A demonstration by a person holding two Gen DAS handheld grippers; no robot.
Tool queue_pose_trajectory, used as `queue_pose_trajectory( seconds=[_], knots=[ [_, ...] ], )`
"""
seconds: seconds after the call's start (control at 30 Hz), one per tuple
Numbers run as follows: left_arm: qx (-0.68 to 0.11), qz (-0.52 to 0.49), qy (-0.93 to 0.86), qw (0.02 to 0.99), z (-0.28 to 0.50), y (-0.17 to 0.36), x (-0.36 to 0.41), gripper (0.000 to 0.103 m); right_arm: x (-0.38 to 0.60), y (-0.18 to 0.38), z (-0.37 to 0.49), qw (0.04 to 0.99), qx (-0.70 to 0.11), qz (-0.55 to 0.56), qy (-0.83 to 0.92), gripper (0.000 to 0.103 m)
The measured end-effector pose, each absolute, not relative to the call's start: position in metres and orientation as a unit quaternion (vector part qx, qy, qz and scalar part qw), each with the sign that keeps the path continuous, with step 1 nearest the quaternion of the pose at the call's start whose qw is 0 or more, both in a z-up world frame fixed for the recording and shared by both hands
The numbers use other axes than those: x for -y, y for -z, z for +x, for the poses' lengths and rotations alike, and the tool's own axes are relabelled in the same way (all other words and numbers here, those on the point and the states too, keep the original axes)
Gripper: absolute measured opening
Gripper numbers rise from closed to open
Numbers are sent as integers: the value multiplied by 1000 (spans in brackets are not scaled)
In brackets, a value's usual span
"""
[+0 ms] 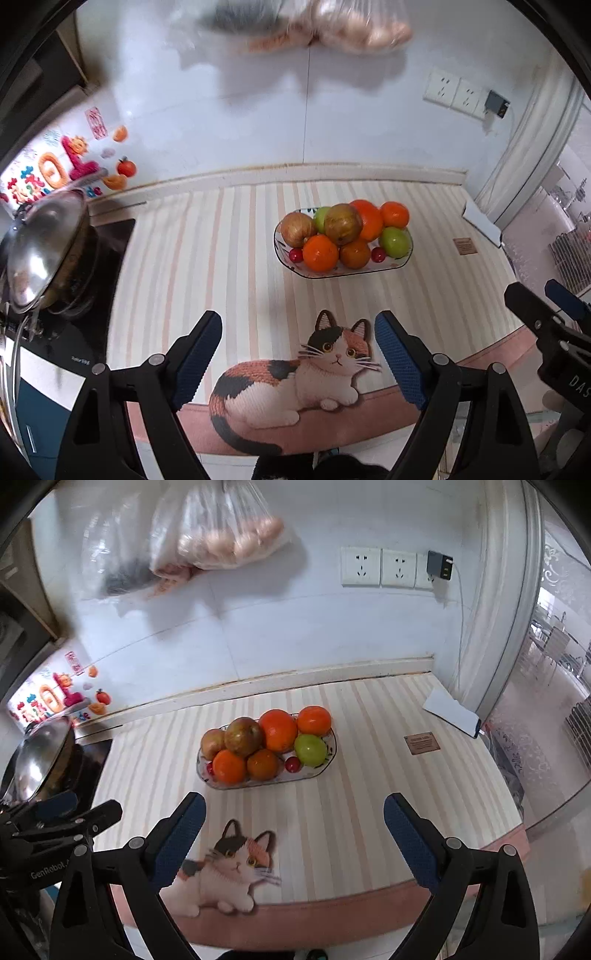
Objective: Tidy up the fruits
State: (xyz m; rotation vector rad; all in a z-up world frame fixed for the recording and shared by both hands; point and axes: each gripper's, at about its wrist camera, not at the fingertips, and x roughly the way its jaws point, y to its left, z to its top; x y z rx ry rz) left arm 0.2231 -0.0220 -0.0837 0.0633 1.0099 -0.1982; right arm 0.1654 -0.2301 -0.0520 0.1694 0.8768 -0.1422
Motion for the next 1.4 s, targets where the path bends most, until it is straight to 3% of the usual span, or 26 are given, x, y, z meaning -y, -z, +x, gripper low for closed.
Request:
queue_pose_trajectory(
  seconds=[0.77, 1.3, 1.4],
  knots=[
    [-409, -4, 43, 912, 59, 5, 10, 84, 210, -48, -7, 937, -345, 49, 3, 100],
    [-393, 3, 52, 918, 32, -9, 5, 85, 207, -63, -44, 938, -338, 71, 10, 101],
    [-395, 4, 49, 917, 38, -7, 6, 96, 210, -60, -35, 935, -345, 77, 3, 102]
  ],
)
